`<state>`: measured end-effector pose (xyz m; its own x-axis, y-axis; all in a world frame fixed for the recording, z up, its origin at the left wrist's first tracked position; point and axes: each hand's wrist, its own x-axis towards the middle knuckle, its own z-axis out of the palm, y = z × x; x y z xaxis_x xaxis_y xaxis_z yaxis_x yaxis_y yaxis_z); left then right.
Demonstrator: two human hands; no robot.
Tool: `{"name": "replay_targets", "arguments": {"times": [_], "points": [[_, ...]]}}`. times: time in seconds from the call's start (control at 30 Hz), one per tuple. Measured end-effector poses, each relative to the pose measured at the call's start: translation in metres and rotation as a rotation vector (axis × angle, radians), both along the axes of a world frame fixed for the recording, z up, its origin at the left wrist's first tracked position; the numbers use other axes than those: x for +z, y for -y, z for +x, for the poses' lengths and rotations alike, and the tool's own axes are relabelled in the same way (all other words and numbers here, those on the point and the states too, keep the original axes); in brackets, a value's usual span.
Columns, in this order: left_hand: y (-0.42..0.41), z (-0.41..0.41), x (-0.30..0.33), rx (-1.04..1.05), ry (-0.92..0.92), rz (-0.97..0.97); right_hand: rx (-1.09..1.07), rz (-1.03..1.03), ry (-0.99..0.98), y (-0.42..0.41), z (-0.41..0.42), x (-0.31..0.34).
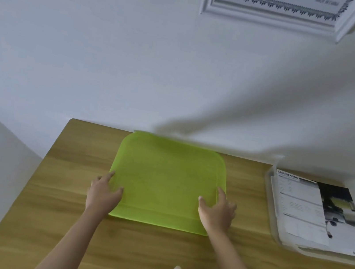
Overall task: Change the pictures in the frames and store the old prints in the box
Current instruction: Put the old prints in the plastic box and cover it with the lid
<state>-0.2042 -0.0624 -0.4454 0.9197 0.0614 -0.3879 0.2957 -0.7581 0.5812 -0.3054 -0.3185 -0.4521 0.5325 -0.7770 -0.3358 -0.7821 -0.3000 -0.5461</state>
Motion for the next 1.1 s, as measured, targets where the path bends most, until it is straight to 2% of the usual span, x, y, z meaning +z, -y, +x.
{"name": "replay_targets", "arguments": {"times": [0.27, 0.53, 0.77, 0.9, 1.1], "points": [[0.012, -0.017, 0.019, -0.007, 0.014, -0.013, 0.011, -0.099, 0.085, 0.016, -0.013, 0.028], [0.069, -0.049, 0.050, -0.048, 0.079, -0.067, 0.029, -0.183, 0.233, 0.084, -0.050, 0.063], [0.186, -0.106, 0.081, -0.121, 0.132, -0.088, 0.000, -0.187, 0.335, 0.207, -0.120, 0.088], [0.259, -0.138, 0.080, -0.200, 0.131, -0.083, -0.029, -0.165, 0.403, 0.283, -0.163, 0.084], [0.353, -0.178, 0.081, -0.250, 0.133, -0.033, -0.056, -0.150, 0.392, 0.372, -0.204, 0.070]]}}
